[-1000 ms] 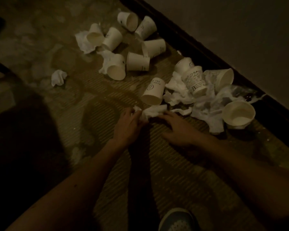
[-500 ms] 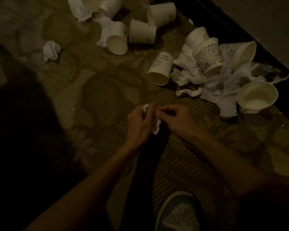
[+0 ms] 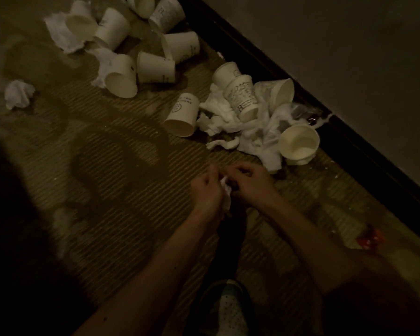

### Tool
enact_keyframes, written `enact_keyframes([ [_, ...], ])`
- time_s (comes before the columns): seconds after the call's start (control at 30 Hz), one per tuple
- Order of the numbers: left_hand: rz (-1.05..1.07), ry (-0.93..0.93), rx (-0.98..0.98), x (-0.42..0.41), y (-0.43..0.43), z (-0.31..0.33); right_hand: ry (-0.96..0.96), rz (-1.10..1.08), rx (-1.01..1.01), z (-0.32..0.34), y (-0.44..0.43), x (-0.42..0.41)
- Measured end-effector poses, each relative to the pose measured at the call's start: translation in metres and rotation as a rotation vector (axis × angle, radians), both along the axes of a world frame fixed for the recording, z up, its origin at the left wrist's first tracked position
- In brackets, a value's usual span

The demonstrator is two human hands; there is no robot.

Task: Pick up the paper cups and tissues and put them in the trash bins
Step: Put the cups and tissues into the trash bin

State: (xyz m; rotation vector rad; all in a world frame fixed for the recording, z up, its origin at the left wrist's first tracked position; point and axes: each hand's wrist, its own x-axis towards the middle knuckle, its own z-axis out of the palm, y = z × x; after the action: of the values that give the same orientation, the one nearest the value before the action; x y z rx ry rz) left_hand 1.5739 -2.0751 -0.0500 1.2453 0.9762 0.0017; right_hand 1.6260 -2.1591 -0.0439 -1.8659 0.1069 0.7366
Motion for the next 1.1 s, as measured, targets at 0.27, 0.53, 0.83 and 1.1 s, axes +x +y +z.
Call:
enact_keyframes([
  [0.27,-0.059,0.019,0.204,0.006,0.001,0.003,-0.241,-0.125,-0.373,-0.019,-0.021,0.011],
  [0.53,0.037,0.012,0.127,0.006,0.002,0.003,-0.29,-0.251,-0.278,-0.016,-0.017,0.013],
  [0.83,0.004,-0.161,0.093,0.01,-0.002,0.006,-0.02,-0.174,0.132,-0.009,-0.01,0.005],
  [1.1,-0.035,-0.206,0.13,0.004,-0.017,0.01,0.241,-0.028,0.376,-0.004,-0.004,-0.004],
])
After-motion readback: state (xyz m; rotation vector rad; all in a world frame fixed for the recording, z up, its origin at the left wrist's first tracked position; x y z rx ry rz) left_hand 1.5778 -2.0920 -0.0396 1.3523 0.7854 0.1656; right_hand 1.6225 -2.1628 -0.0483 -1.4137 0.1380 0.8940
